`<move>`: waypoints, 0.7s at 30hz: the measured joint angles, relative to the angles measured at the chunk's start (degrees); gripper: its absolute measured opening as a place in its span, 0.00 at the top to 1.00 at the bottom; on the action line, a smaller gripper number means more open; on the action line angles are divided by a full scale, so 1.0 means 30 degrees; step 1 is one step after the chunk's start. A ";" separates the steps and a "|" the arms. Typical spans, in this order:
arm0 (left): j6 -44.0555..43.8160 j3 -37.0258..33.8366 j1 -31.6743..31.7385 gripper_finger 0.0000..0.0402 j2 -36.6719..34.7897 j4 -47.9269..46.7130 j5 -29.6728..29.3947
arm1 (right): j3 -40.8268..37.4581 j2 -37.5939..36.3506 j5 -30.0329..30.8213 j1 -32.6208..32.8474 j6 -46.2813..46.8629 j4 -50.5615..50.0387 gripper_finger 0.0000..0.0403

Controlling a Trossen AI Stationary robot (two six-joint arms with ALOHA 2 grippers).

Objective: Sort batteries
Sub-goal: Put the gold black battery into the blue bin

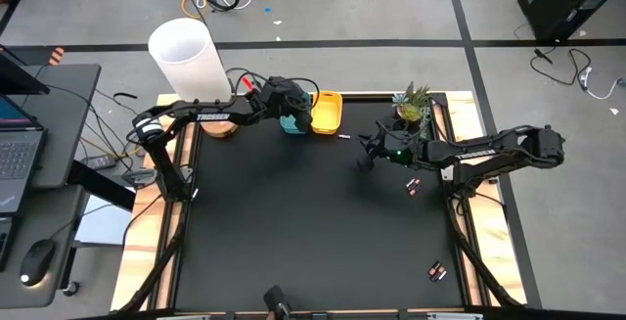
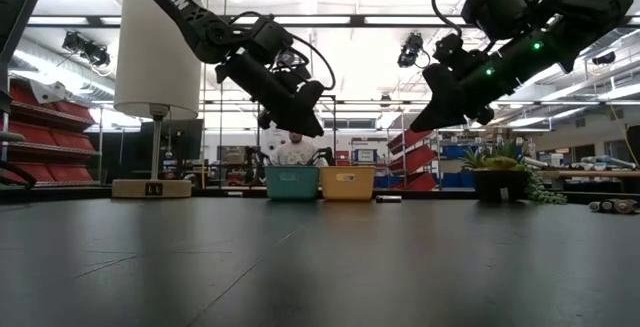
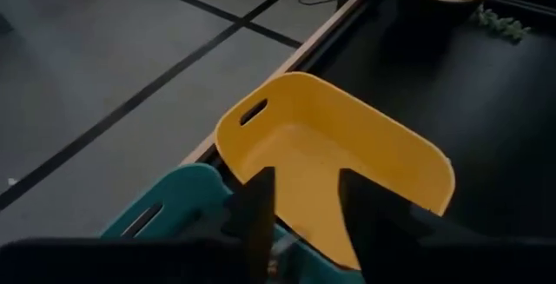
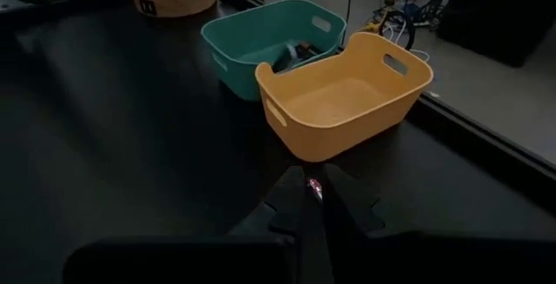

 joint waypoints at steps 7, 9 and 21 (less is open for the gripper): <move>-0.0359 0.0000 0.0164 0.42 0.0000 0.0116 -0.2265 | 0.0000 0.0000 -0.0861 0.0022 0.0385 -0.0287 0.92; 0.0066 0.0000 0.0146 0.41 0.0000 0.0341 -0.1827 | 0.0000 0.0000 -0.1226 0.0022 0.0517 -0.0451 0.92; 0.1620 0.0000 -0.1022 0.50 -0.0095 -0.0238 0.1739 | 0.0000 -0.0257 -0.3019 0.0217 -0.0085 -0.0925 0.93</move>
